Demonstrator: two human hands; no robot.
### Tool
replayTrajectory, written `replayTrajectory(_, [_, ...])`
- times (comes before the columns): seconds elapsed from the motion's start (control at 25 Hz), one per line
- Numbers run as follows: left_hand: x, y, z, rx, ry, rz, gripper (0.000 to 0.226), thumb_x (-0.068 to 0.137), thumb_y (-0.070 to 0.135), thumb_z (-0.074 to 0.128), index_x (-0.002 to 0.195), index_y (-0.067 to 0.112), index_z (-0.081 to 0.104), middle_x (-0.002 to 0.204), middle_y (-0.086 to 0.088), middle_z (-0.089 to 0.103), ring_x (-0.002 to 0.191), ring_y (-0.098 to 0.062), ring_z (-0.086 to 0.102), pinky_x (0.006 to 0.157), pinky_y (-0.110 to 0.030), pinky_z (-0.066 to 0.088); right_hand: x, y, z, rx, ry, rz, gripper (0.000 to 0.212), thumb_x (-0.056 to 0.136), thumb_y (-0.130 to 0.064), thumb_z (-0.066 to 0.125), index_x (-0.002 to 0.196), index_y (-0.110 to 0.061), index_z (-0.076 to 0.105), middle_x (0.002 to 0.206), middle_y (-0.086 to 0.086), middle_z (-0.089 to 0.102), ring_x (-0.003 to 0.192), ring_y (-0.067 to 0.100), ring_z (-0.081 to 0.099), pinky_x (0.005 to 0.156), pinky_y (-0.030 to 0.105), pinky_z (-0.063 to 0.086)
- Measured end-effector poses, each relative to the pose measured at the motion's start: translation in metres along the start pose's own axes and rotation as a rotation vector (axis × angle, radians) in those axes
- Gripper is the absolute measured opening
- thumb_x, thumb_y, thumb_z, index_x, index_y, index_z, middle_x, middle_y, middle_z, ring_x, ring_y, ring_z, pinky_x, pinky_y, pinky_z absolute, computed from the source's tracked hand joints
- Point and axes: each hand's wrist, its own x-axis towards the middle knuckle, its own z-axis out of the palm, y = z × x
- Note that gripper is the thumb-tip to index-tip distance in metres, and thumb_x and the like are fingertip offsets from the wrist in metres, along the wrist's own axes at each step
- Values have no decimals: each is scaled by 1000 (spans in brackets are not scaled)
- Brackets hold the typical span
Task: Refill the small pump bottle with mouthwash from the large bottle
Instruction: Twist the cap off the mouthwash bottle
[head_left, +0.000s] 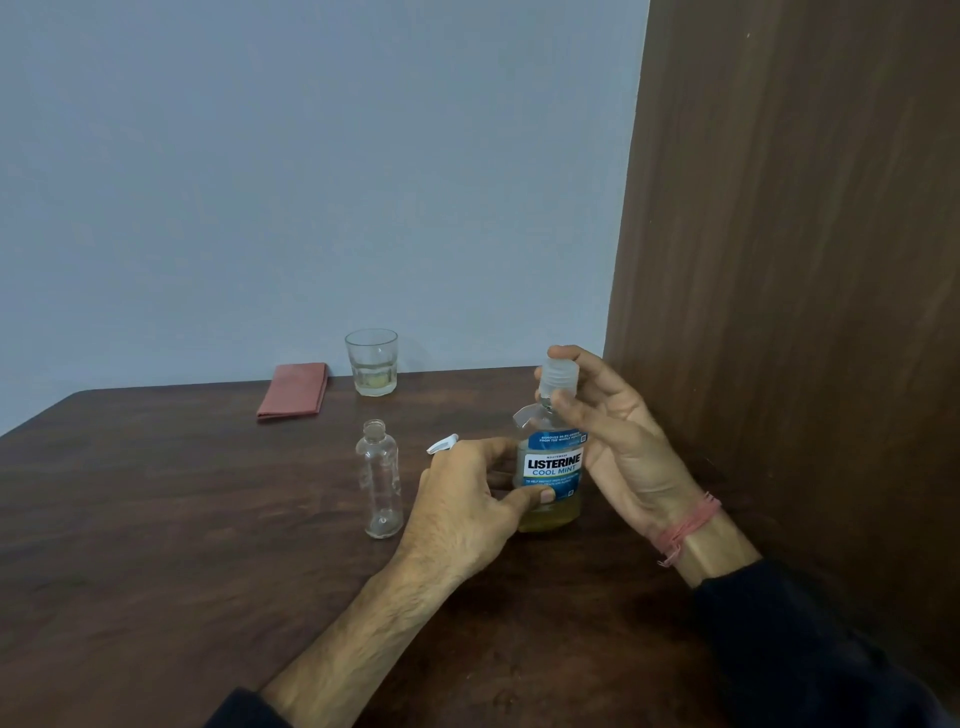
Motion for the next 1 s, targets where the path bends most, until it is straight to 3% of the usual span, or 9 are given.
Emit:
replayTrajectory(0.2, [0, 2, -1, 10, -7, -6, 56, 95, 36, 93, 147, 31, 73, 132, 13, 84, 119, 2, 76, 105, -20, 61, -1, -3, 6, -3, 24, -42, 54, 87, -4, 74, 139, -17, 69, 124, 7, 76, 114, 20, 73, 96, 36, 64])
replayTrajectory(0.48, [2, -2, 1, -37, -30, -12, 54, 93, 32, 95, 144, 31, 76, 129, 14, 85, 119, 2, 78, 110, -32, 66, -1, -10, 7, 81, 23, -55, 43, 92, -9, 68, 134, -17, 59, 135, 13, 75, 122, 28, 72, 101, 42, 62])
replayTrajectory(0.68, [3, -4, 1, -48, -40, 1, 54, 94, 32, 94, 145, 31, 75, 129, 15, 85, 119, 3, 77, 110, -31, 65, 0, -16, 6, 143, 44, -55, 39, 95, -18, 65, 133, -20, 61, 142, 8, 73, 131, 29, 70, 104, 44, 62])
replayTrajectory(0.88, [2, -6, 2, -41, -2, 37, 64, 93, 30, 94, 149, 31, 64, 134, 15, 81, 116, 2, 76, 99, -16, 62, 2, -16, -11, 317, 170, -23, 34, 98, -20, 70, 132, -16, 69, 121, 7, 76, 108, 20, 71, 96, 37, 60])
replayTrajectory(1.0, [3, -7, 1, -41, 34, 23, 58, 94, 29, 94, 139, 31, 58, 133, 14, 81, 103, 6, 73, 86, -6, 55, 7, -12, -23, 304, 273, -13, 33, 95, -12, 69, 126, -13, 77, 107, 5, 74, 92, 14, 69, 85, 32, 59])
